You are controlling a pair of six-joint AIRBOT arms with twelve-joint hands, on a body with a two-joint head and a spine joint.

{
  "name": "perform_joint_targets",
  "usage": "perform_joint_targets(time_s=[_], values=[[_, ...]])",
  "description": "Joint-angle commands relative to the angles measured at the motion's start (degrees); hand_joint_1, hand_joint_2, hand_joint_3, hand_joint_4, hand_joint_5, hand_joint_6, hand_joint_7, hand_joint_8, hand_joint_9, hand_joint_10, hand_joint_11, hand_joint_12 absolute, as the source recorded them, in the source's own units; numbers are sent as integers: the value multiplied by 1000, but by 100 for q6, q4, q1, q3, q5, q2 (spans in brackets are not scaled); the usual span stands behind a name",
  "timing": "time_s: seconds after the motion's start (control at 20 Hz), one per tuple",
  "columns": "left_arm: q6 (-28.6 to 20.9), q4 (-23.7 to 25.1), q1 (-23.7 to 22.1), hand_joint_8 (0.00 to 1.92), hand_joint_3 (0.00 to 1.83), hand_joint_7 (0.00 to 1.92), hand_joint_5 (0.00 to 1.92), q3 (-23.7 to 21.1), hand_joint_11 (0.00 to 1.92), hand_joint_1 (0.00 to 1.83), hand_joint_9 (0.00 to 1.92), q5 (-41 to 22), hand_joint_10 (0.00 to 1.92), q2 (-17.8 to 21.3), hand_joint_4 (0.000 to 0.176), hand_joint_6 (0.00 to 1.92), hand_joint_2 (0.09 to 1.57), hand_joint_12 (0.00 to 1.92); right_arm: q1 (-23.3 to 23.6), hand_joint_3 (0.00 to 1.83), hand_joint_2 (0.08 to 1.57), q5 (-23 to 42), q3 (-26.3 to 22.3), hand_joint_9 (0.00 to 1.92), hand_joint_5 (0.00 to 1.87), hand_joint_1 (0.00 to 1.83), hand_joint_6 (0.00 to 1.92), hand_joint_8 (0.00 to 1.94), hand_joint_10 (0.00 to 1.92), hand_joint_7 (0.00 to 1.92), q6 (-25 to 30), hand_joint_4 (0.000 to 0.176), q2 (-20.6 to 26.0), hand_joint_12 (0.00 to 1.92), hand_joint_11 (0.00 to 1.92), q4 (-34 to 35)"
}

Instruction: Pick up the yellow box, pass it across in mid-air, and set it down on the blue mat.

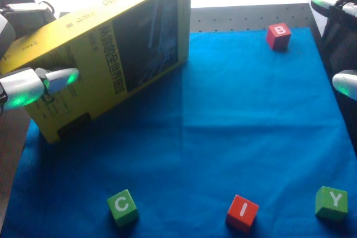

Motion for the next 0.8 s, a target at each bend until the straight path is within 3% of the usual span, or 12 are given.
perform_joint_targets(time_s=[0.0,0.1,0.15,0.2,0.25,0.3,0.35,0.5,0.55,0.7,0.75], values=[[-55,115,-40,1921,6,1445,1227,-10,1635,1302,1560,-684,1921,4,176,1921,1199,1921,38,0,1321,712,5,0,0,344,0,0,0,0,-8,87,8,0,0,33],[-56,218,-40,1921,0,1408,1214,-92,1619,1357,1544,-936,1921,68,176,1921,1187,1921,41,0,1328,757,1,0,0,371,0,0,0,0,-8,93,50,0,0,29],[-56,280,-38,1921,3,1394,1185,-128,1614,1370,1537,-1077,1921,88,176,1921,1197,1921,42,0,1330,837,0,0,0,352,0,0,0,0,-8,131,62,0,0,9],[-56,407,-40,1921,5,1396,1181,-175,1610,1348,1535,-1245,1921,116,176,1921,1203,1921,44,2,1335,1000,-7,0,0,351,0,0,0,0,-8,132,83,0,0,-34],[-56,524,-45,1921,4,1395,1177,-214,1606,1299,1538,-1356,1921,136,176,1921,1202,1921,52,8,1352,1119,-19,0,0,362,0,0,0,0,-8,87,88,23,48,-88],[-56,644,-68,1921,4,1395,1177,-240,1606,1299,1538,-1442,1921,147,176,1921,1202,1921,110,8,1352,1202,-32,0,0,362,0,0,0,0,-8,87,92,23,48,-156],[-56,764,-94,1921,2,1396,1181,-262,1616,1297,1552,-1529,1921,150,176,1921,1200,1921,184,0,1346,1250,-35,0,0,343,0,0,0,0,-8,67,95,43,1,-255],[-54,1059,-245,1921,0,1378,1168,-262,1607,1306,1534,-1479,1921,112,176,1921,1186,1921,484,0,1304,1250,-30,0,0,436,0,0,0,0,-8,41,81,0,0,-541],[-54,1166,-324,1921,0,1385,1191,-236,1606,1283,1530,-1365,1921,75,176,1921,1173,1921,621,0,1286,1246,-11,0,0,449,0,0,0,0,-8,50,43,0,0,-628],[-54,1406,-598,1921,0,1406,1194,-118,1638,1286,1559,-845,1921,-79,176,1921,1157,1921,1086,0,1231,1024,134,0,0,626,0,0,0,0,-9,26,-176,0,0,-867],[-54,1495,-691,1921,7,1415,1192,-83,1638,1263,1569,-668,1921,-143,176,1921,1186,1921,1255,0,1207,837,193,0,0,660,0,0,0,0,-9,44,-270,0,0,-930]])
